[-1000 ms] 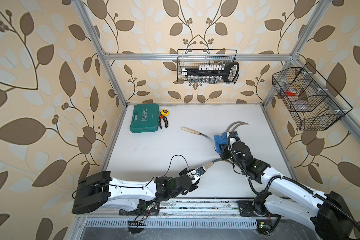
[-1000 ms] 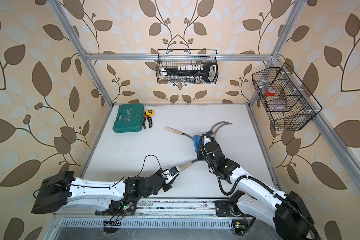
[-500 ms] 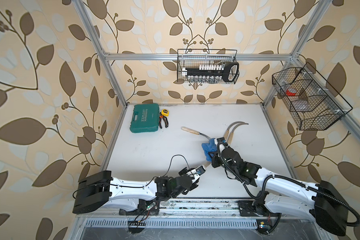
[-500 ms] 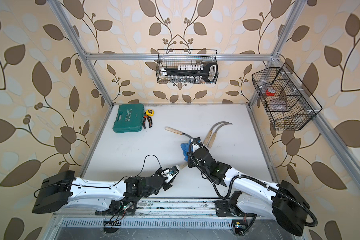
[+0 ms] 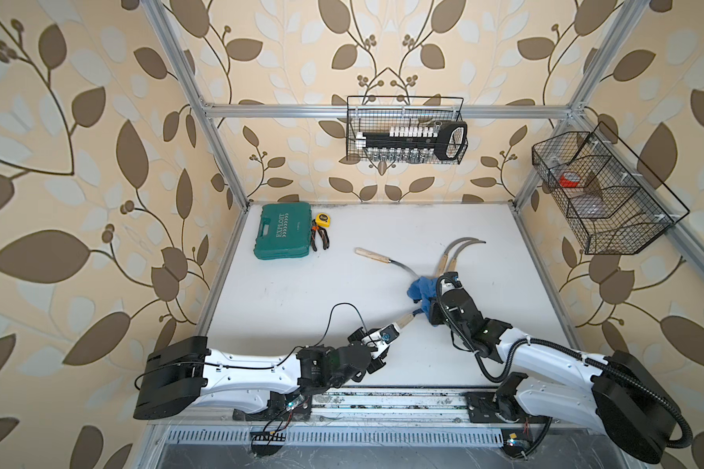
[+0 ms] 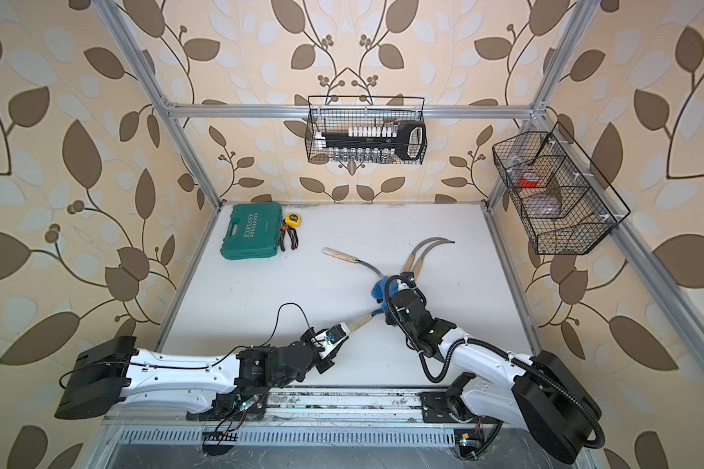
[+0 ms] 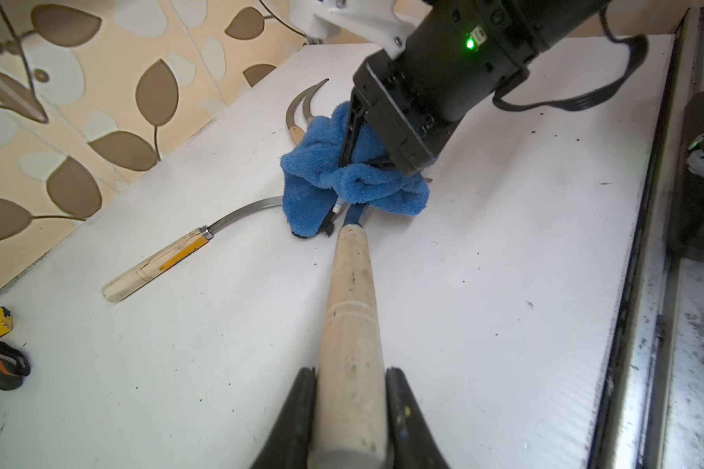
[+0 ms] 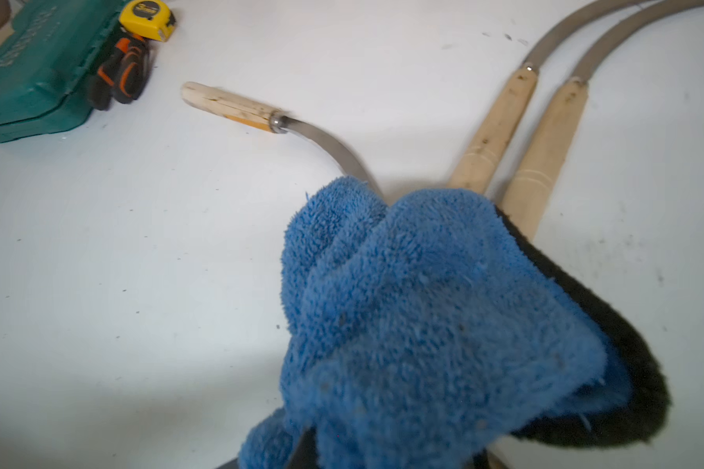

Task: Wipe small sickles with rags
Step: Wipe the small sickle.

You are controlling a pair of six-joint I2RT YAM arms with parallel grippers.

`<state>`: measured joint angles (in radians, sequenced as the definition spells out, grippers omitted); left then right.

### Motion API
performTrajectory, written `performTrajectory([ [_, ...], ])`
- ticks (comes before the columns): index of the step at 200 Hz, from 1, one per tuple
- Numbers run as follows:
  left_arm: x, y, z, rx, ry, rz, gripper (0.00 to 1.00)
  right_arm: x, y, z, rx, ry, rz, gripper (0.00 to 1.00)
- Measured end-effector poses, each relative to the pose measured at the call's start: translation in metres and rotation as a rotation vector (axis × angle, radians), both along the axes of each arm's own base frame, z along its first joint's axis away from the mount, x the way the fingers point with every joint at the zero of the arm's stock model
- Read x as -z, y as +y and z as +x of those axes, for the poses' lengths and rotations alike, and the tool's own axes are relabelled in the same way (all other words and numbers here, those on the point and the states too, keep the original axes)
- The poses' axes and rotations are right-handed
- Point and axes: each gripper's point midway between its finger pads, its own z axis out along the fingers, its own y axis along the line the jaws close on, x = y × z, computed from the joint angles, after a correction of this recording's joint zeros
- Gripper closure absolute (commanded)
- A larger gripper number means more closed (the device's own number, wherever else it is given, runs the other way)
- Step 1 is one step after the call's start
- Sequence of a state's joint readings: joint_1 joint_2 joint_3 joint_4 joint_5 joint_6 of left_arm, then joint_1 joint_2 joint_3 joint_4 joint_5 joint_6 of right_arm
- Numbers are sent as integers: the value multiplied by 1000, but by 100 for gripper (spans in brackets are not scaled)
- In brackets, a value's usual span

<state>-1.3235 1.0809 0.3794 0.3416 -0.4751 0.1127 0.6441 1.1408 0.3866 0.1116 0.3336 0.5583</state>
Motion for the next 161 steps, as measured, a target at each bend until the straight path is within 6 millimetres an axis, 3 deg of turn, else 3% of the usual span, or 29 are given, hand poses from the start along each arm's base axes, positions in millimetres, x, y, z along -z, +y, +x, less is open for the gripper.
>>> performTrajectory([
  [113,-3,13,5,-47,-23,-8,100,4,-29,-4,185,-1,33,100],
  [145,-5,13,5,-49,-23,-16,100,7,-27,-6,177,12,22,100],
  [161,-7,13,5,-48,-24,-22,100,8,-16,-10,135,22,13,100],
])
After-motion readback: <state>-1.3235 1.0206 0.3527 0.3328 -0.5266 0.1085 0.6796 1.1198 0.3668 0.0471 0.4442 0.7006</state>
